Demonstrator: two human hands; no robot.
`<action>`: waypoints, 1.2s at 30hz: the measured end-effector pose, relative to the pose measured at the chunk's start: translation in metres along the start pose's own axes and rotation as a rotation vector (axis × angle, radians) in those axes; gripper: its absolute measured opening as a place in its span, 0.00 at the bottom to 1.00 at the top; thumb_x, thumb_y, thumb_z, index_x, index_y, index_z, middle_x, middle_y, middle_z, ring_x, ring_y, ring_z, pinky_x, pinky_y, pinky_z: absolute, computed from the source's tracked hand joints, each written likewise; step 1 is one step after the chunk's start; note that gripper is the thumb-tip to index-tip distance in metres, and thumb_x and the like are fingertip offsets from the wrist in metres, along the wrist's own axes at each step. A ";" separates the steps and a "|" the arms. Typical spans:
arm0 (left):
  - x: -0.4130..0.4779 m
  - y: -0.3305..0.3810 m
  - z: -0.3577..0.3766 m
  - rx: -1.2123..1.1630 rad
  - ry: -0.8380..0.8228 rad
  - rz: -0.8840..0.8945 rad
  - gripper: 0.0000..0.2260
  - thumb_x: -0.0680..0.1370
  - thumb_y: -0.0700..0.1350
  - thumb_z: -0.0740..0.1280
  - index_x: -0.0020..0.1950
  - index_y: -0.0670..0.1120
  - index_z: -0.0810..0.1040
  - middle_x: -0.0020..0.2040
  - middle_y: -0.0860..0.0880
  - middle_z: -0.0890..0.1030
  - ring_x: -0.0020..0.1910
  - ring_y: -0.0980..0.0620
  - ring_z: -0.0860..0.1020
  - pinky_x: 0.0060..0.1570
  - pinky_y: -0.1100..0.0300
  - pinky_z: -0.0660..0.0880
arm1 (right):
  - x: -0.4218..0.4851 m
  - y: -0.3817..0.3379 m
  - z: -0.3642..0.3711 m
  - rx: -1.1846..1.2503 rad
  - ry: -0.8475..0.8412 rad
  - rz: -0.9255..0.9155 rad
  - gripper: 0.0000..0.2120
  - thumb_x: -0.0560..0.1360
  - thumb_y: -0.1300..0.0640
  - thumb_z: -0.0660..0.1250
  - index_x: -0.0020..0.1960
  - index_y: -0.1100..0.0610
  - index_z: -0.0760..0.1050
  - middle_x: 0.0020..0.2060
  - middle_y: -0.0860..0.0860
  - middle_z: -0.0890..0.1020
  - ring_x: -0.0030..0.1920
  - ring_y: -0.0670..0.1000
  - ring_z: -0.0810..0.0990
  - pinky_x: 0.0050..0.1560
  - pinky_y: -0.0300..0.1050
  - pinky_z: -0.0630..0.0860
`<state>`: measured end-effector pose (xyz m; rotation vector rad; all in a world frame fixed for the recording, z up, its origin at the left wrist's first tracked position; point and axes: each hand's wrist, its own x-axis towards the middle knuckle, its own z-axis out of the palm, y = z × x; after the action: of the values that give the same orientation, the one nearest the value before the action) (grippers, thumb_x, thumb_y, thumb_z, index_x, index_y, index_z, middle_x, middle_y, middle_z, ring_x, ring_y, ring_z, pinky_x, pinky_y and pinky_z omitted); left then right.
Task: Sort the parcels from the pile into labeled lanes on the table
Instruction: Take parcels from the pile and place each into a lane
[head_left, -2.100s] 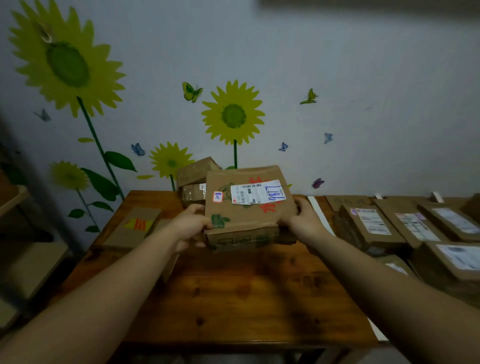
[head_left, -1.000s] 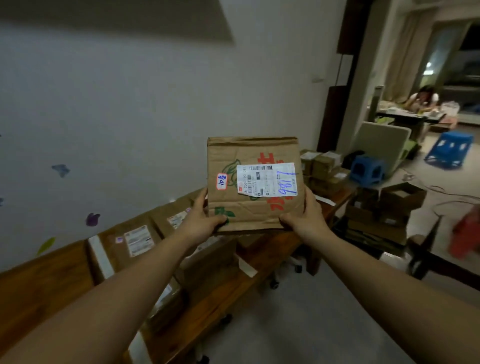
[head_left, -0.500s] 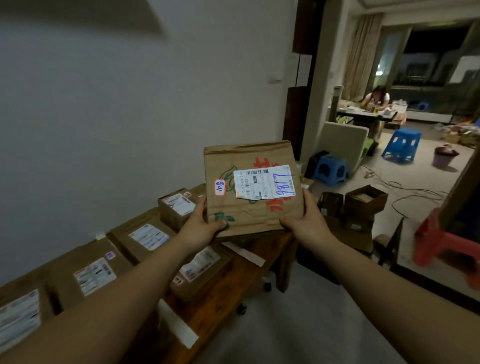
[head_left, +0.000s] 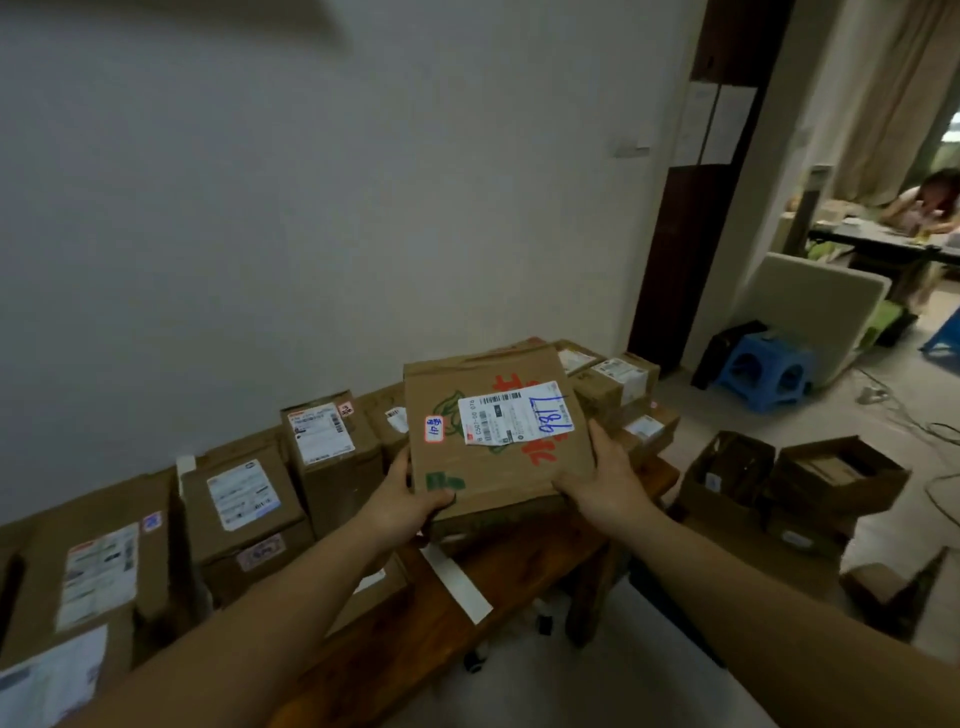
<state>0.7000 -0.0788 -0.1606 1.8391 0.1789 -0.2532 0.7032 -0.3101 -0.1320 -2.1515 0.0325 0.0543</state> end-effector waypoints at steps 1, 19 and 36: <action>0.008 -0.003 0.000 -0.013 0.007 -0.014 0.35 0.77 0.42 0.67 0.77 0.53 0.49 0.66 0.47 0.72 0.57 0.49 0.75 0.47 0.58 0.76 | 0.013 0.001 0.003 -0.009 -0.022 0.000 0.32 0.77 0.55 0.67 0.75 0.52 0.56 0.71 0.51 0.64 0.73 0.55 0.61 0.71 0.51 0.59; 0.078 -0.036 0.063 -0.074 0.327 -0.269 0.33 0.77 0.43 0.67 0.76 0.54 0.53 0.66 0.48 0.73 0.62 0.45 0.73 0.59 0.49 0.74 | 0.182 0.098 0.026 -0.112 -0.470 -0.055 0.33 0.73 0.49 0.69 0.74 0.37 0.58 0.70 0.44 0.67 0.70 0.52 0.68 0.68 0.58 0.69; 0.115 -0.050 0.132 0.219 0.378 -0.271 0.31 0.80 0.43 0.62 0.78 0.51 0.48 0.75 0.49 0.59 0.68 0.54 0.64 0.66 0.61 0.63 | 0.230 0.161 0.028 -0.309 -0.691 -0.085 0.31 0.81 0.51 0.60 0.79 0.48 0.48 0.76 0.53 0.54 0.67 0.55 0.67 0.47 0.38 0.67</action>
<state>0.7879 -0.1928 -0.2722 2.0678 0.6897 -0.1119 0.9247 -0.3751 -0.2934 -2.3242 -0.4944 0.7906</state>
